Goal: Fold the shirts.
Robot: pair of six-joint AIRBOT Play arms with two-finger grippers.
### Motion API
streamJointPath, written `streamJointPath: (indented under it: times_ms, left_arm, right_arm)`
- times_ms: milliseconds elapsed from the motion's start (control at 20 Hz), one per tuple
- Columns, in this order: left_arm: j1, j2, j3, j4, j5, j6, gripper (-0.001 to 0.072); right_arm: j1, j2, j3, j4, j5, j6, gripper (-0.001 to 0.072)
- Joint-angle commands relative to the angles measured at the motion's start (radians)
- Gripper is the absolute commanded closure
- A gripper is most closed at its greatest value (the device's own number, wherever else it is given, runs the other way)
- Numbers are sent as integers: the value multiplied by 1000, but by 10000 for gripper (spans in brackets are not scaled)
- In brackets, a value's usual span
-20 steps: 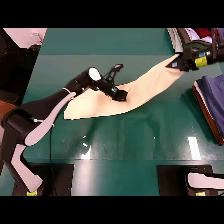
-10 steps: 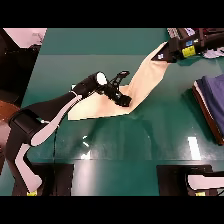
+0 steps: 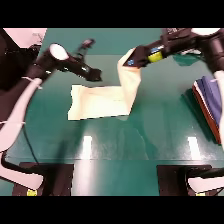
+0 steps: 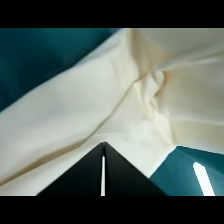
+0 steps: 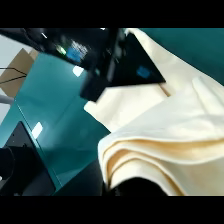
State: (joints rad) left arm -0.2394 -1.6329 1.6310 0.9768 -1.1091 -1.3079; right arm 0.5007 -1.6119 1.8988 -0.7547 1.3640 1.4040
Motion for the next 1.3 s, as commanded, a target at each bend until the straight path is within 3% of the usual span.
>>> streamJointPath:
  times_ms: [0, 100, 150, 200, 350, 450, 500, 800, 900, 1050, 1250]
  left_arm:
    - [169, 121, 1, 86, -36, 0, 680]
    - [252, 169, 1, 89, -39, 3, 680]
    - [287, 187, 2, 89, -42, 3, 680]
    - [320, 204, 2, 89, -48, 3, 680]
    - [380, 224, 2, 89, -86, 3, 680]
    - [393, 227, 1, 90, -108, 6, 680]
    - [393, 227, 1, 89, -120, 6, 680]
    - [393, 227, 0, 86, -190, 6, 680]
    - [393, 227, 0, 87, -192, 6, 680]
    - [393, 227, 0, 86, -199, 6, 680]
    - [393, 227, 0, 86, -199, 7, 680]
  right_arm:
    - [161, -85, 2, 4, -209, -52, 692]
    - [248, -148, 2, 4, -354, -85, 652]
    - [290, -185, 2, 4, -422, -95, 571]
    - [326, -219, 2, 4, -481, -98, 536]
    - [389, -272, 2, 3, -579, -132, 198]
    - [380, -261, 2, -7, -546, -132, 194]
    - [359, -245, 2, -29, -499, -132, 226]
    - [135, -179, -5, -135, -3, -122, 238]
    - [46, -169, -61, -130, 81, -98, 238]
    - [-74, -115, -251, -128, 50, -84, 238]
    - [-183, -56, -475, -102, -128, -30, 236]
